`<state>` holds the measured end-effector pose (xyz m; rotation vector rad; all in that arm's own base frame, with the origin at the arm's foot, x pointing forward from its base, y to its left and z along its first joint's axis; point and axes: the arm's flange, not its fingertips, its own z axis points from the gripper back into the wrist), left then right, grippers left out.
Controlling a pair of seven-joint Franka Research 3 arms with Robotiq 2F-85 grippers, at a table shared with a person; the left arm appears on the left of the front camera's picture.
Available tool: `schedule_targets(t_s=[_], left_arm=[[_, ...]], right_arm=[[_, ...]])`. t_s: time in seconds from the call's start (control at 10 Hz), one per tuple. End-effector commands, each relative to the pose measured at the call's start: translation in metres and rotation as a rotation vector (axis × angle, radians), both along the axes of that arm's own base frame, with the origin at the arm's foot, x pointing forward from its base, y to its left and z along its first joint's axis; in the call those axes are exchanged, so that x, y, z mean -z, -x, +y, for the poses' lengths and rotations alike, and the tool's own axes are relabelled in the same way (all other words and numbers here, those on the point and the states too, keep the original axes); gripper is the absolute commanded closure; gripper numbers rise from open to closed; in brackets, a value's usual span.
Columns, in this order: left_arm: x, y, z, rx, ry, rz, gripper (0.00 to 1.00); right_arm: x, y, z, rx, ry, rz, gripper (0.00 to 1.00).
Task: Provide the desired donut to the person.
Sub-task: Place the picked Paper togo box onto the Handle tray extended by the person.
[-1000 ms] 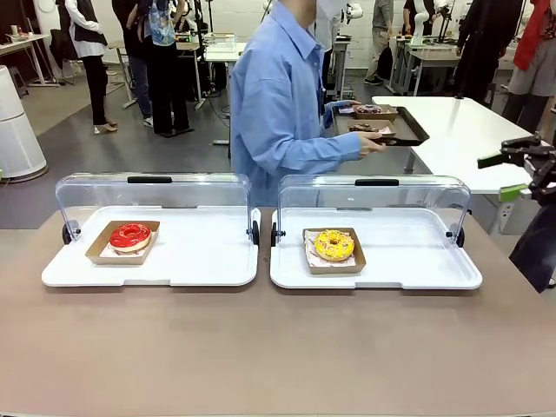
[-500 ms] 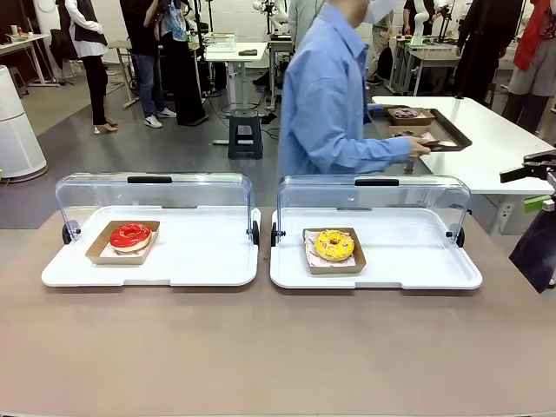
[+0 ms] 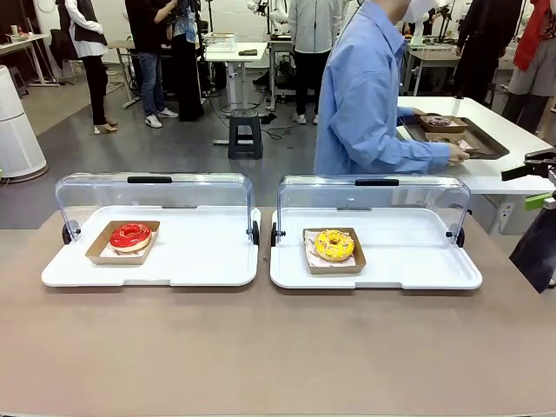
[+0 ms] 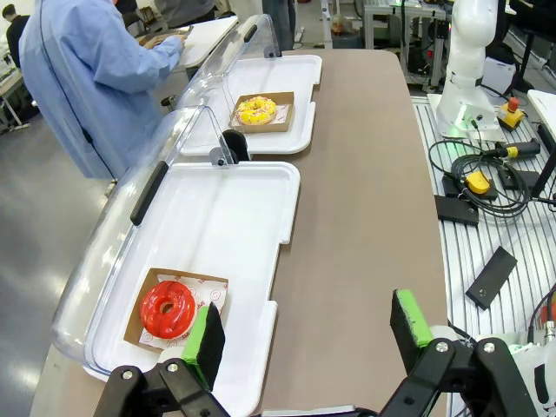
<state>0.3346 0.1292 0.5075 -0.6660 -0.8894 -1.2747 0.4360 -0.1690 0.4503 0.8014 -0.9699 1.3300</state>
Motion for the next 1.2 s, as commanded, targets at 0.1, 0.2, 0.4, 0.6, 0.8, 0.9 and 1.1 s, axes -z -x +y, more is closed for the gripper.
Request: schedule_targets(t_s=[0.1,0.2,0.4,0.6,0.8,0.9,1.1], left_arm=[[-0.0007,0.0011,0.0007,0.001,0.016,-0.004,0.0],[-0.0007,0.0011,0.0007,0.001,0.016,-0.004,0.0],[-0.0007,0.0011,0.0007,0.001,0.016,-0.004,0.0],[-0.0007,0.0011,0.0007,0.001,0.016,-0.004,0.0],[-0.0007,0.0011,0.0007,0.001,0.016,-0.004,0.0],[-0.0007,0.0011,0.0007,0.001,0.016,-0.004,0.0],[-0.0007,0.0011,0.0007,0.001,0.016,-0.004,0.0]], right_arm=[[0.0023,0.0011,0.001,-0.001,-0.007,0.001,0.0],[0.0023,0.0011,0.001,-0.001,-0.007,0.001,0.0],[0.0023,0.0011,0.001,-0.001,-0.007,0.001,0.0],[0.0023,0.0011,0.001,-0.001,-0.007,0.001,0.0],[0.0023,0.0011,0.001,-0.001,-0.007,0.001,0.0],[0.0023,0.0011,0.001,-0.001,-0.007,0.001,0.0],[0.0023,0.0011,0.001,-0.001,-0.007,0.001,0.0]])
